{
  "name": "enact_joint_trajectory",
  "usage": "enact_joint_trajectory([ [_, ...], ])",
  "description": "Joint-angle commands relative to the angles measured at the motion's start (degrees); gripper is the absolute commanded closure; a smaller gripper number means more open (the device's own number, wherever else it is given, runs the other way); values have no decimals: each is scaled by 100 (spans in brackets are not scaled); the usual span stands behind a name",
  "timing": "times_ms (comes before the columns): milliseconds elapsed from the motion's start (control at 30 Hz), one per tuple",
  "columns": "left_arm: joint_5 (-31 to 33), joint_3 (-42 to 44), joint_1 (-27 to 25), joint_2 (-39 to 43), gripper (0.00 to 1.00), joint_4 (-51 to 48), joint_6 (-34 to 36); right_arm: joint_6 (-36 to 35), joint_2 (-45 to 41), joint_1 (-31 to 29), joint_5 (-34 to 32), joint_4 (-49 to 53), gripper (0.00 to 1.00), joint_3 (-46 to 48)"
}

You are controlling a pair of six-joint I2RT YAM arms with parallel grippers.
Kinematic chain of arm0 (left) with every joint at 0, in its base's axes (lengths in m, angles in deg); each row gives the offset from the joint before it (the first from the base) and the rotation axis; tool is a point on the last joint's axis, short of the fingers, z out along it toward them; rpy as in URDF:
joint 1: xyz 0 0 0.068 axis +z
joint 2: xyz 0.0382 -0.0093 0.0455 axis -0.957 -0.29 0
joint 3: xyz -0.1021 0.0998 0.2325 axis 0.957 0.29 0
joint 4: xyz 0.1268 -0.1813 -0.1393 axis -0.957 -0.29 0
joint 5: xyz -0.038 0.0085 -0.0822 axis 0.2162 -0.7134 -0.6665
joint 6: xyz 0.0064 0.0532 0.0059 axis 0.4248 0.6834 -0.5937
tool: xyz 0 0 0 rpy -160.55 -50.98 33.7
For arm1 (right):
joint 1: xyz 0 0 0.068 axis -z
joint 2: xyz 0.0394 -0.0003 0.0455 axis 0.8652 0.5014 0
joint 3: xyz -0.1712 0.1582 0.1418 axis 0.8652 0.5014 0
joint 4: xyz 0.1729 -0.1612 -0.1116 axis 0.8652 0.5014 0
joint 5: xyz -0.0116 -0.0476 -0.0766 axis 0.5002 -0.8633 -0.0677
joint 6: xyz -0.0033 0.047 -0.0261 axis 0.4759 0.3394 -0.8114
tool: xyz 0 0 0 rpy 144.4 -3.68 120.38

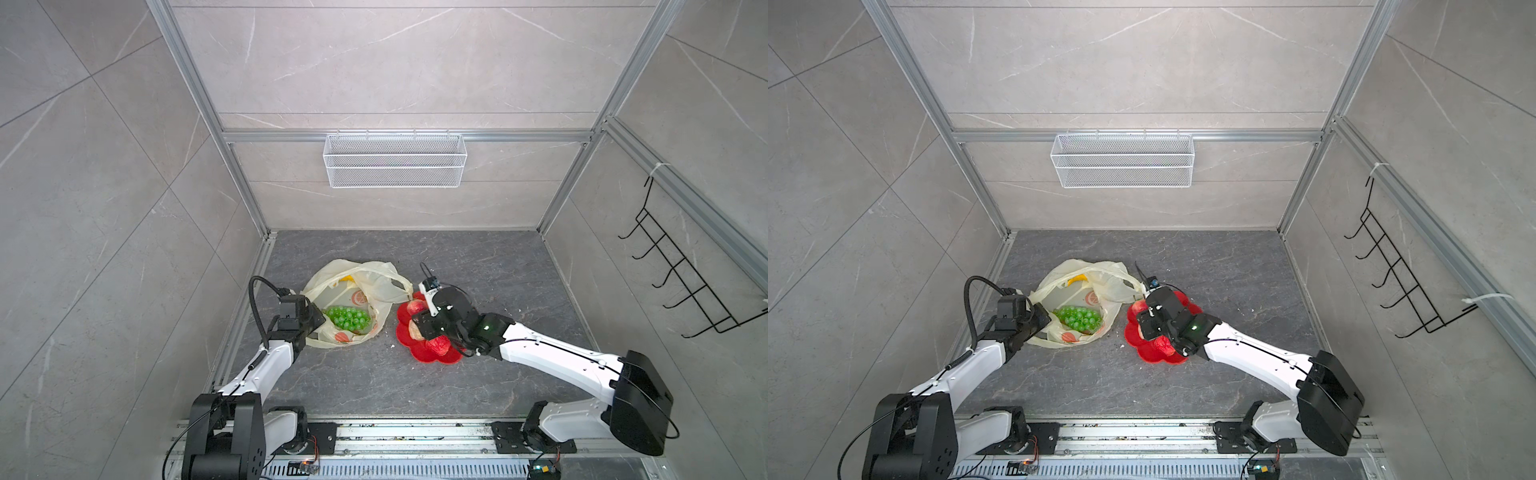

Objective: Take the fake fruits out of the plastic bag
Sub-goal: 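Lower the red pear-shaped fruit into the red plate and open the right gripper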

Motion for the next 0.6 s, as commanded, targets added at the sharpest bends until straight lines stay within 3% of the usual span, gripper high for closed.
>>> enact_joint_trajectory([
  [0,-56,-30,32,10,100,224,137,55,-259,363,-82,492,52,230],
  [200,-99,-43,37,-68,100,260,127,-103,179,1192,227,882,52,-53],
  [567,-173,-75,37,-44,100,216,127,-592,1528,1826,521,901,51,-1020],
])
